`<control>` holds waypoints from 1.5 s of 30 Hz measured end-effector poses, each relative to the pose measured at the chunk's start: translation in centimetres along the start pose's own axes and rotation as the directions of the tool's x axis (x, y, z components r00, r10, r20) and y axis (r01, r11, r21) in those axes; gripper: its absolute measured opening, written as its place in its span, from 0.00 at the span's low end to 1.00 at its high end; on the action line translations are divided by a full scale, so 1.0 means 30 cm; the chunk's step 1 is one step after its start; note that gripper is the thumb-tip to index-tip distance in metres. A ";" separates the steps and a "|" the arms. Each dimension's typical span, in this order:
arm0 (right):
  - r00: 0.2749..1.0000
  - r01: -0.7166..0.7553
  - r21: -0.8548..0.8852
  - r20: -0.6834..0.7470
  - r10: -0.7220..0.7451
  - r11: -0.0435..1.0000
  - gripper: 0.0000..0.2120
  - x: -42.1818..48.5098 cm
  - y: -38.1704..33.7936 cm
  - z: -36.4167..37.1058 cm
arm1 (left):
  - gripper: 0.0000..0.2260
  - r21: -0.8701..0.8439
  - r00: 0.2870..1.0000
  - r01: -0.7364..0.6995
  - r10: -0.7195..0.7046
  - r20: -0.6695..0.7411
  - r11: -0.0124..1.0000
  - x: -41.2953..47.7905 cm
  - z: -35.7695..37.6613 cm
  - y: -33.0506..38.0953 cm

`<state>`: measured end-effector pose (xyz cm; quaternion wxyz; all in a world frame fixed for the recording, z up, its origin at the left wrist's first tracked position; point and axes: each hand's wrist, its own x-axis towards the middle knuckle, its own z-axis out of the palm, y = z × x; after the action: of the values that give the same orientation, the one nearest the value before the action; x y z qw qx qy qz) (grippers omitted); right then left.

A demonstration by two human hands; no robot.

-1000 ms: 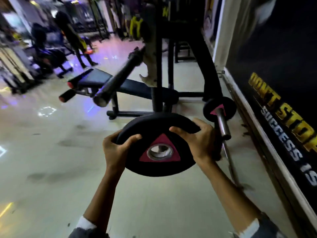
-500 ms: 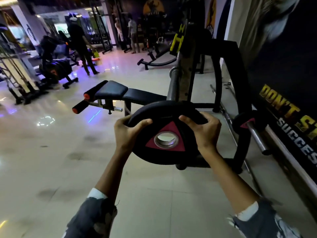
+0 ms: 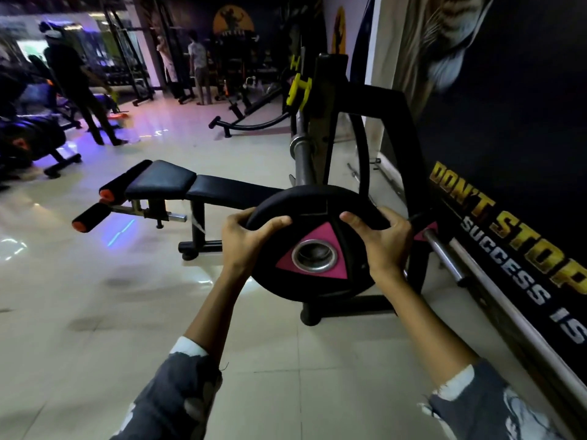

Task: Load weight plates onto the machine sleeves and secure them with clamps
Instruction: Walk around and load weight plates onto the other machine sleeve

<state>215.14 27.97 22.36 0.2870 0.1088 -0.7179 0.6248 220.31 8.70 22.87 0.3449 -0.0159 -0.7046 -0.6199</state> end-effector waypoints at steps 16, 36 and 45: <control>0.997 0.074 -0.002 0.003 -0.074 0.997 0.33 0.337 0.237 0.271 | 0.24 0.268 0.977 -0.202 0.212 -0.008 0.942 0.421 0.085 -0.257; 0.977 0.202 -0.200 -0.028 -0.211 0.959 0.27 0.916 0.534 0.690 | 0.27 0.287 0.980 -0.083 0.131 -0.152 0.954 1.046 0.226 -0.648; 0.985 0.136 -0.103 0.124 -0.123 0.985 0.18 0.880 0.485 0.663 | 0.23 0.507 0.985 -0.010 0.095 -0.142 0.862 0.966 0.224 -0.544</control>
<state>180.72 17.08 23.61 0.2902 0.1757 -0.7584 0.5566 187.75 -0.87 23.49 0.4099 0.1061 -0.8109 -0.4040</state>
